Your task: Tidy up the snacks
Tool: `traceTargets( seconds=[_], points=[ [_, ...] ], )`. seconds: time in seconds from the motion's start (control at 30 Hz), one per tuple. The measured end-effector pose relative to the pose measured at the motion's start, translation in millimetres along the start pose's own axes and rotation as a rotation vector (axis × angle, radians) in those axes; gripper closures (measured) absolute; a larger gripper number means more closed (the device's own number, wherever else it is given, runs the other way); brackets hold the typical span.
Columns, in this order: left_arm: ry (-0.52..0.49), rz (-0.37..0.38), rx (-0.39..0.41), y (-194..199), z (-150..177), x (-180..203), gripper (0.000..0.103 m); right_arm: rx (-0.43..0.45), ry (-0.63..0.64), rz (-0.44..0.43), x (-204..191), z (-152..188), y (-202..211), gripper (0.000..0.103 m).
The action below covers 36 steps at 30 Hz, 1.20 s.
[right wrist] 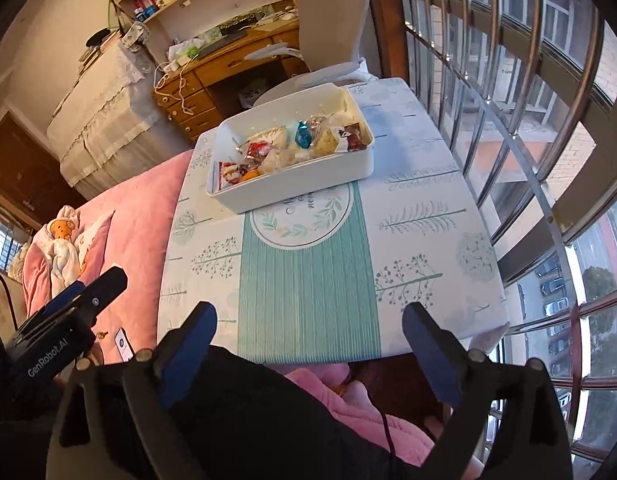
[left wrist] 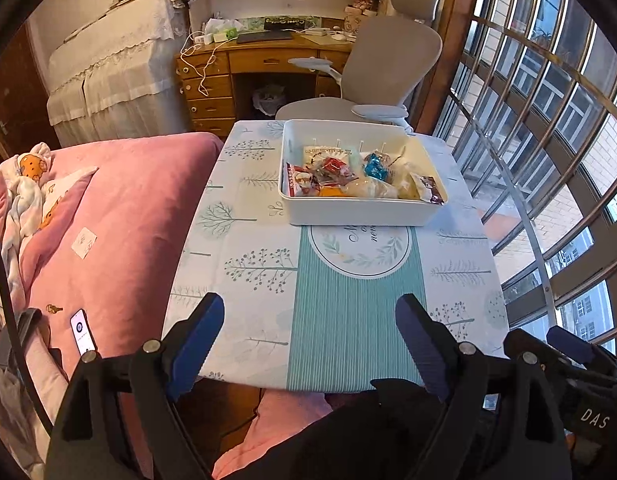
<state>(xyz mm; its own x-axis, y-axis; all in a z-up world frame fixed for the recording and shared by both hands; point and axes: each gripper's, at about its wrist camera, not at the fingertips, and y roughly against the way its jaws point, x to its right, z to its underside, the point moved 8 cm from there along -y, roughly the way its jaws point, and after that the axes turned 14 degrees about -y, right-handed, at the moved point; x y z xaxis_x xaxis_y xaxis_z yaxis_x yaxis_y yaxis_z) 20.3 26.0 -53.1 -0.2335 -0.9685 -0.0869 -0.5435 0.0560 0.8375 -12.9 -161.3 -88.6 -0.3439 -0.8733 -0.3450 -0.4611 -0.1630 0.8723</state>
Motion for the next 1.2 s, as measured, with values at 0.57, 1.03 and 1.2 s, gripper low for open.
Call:
traceTargets(
  seconds=[0.57,1.03,1.2],
  points=[
    [-0.052,0.004,0.021,-5,-9,20,0.003,-0.009,0.03,0.033,5,2,-2,0.006],
    [-0.064,0.006,0.007,-11,-14,27,0.002,-0.018,0.014,0.04,13,-3,-10,0.006],
    [-0.068,0.003,0.006,-15,-17,27,0.002,-0.021,0.014,0.042,14,-4,-12,0.006]
  ],
)
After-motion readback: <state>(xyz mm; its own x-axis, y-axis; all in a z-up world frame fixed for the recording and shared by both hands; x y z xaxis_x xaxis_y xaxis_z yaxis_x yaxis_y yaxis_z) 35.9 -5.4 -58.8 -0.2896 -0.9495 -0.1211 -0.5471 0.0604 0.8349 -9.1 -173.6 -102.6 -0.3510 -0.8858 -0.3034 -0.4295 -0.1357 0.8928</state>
